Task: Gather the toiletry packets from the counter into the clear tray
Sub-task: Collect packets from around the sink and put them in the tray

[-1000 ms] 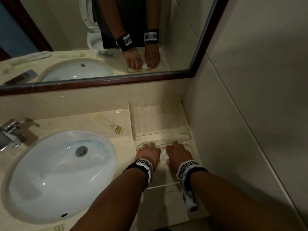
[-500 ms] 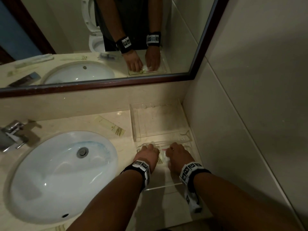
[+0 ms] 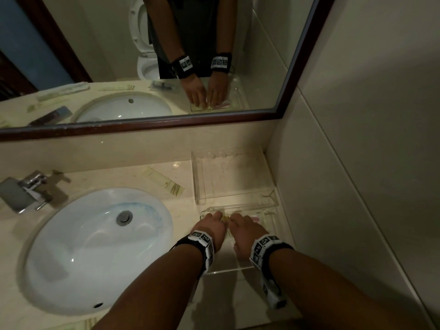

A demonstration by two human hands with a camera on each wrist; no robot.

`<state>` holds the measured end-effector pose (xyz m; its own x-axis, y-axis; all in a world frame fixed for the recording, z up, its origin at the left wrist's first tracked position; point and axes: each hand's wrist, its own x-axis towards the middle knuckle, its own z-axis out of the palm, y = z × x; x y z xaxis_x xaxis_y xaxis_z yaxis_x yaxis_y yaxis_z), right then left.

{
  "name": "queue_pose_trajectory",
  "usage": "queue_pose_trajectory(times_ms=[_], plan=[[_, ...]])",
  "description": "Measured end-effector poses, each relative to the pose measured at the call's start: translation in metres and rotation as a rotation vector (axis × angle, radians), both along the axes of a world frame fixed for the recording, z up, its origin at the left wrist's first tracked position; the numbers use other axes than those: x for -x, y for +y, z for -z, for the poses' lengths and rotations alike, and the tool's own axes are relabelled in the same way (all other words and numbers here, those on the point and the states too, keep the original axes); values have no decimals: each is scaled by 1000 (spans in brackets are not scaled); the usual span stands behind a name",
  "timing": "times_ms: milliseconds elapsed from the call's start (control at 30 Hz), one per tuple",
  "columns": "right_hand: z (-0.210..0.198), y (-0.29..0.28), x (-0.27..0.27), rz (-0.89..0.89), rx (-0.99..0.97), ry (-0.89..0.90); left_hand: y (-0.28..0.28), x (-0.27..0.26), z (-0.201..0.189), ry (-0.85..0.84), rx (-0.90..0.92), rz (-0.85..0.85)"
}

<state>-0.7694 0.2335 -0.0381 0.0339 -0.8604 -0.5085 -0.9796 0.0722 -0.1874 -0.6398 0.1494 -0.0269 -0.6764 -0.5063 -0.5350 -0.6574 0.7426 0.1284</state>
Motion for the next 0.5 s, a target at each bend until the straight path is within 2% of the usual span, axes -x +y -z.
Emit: queue_pose_trajectory(times_ms=[367, 500], plan=[[3, 0, 1, 2, -10, -24, -1, 1, 1, -40, 9, 63], [-1, -1, -1, 18, 14, -47, 0, 4, 3, -52, 24, 34]])
